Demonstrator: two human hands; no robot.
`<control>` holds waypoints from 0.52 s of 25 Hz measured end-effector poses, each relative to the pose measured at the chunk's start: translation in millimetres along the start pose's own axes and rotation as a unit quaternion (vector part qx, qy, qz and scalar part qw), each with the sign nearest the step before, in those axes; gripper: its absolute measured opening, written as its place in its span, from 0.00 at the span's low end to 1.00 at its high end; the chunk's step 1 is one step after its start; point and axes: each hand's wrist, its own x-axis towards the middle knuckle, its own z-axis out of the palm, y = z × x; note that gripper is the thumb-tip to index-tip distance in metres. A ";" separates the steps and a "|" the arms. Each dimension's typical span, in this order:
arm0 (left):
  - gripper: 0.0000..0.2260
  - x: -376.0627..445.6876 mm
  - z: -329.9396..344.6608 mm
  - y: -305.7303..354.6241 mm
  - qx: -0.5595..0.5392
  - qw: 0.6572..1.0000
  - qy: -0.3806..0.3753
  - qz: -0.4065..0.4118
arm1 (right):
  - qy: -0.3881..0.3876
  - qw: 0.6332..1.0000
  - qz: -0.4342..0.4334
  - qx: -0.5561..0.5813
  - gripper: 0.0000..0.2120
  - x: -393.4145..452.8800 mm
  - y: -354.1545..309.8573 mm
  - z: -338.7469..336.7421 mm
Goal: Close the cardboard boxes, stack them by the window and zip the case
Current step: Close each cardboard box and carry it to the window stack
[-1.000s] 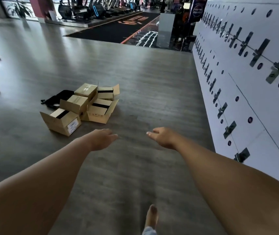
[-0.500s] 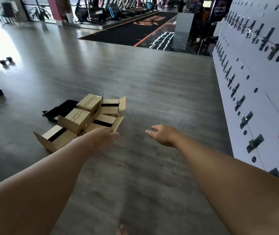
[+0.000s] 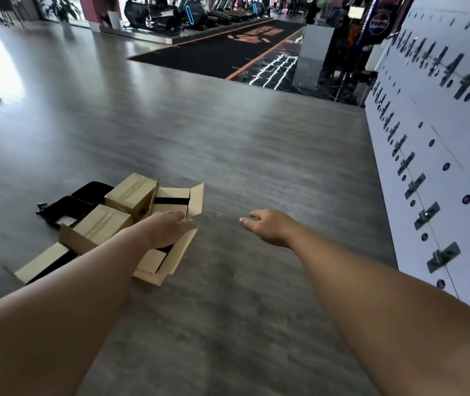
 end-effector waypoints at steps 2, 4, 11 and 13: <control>0.21 38.6 -4.8 7.4 -0.004 1.000 -0.015 -0.005 | -0.014 1.000 0.004 0.005 0.35 42.4 10.4 -16.6; 0.21 87.6 -11.4 14.7 -0.010 1.000 -0.013 -0.009 | -0.025 1.000 0.007 0.006 0.36 90.9 21.7 -31.2; 0.20 249.5 -41.5 39.9 -0.036 0.997 -0.002 -0.070 | -0.058 0.997 -0.042 0.004 0.37 289.6 44.2 -105.2; 0.18 287.8 -57.8 50.9 -0.033 0.995 0.005 -0.094 | -0.077 0.995 -0.064 -0.020 0.37 341.5 44.3 -131.6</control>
